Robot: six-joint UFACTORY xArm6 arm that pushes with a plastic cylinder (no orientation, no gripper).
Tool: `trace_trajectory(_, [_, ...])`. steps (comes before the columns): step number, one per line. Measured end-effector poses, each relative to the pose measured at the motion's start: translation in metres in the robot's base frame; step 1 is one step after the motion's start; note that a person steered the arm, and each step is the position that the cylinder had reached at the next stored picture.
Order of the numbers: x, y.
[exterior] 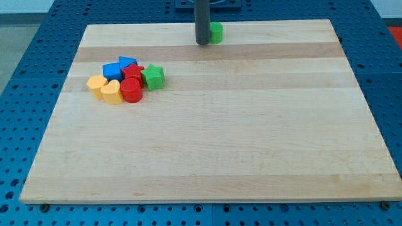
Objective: Move the green star towards the center right
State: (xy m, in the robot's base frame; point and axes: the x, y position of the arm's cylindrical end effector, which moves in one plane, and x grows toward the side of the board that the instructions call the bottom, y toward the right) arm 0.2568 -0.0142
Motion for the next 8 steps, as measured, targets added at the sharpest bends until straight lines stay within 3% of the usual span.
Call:
trace_trajectory(2, [0.003,-0.010])
trace_trajectory(8, [0.047,-0.227])
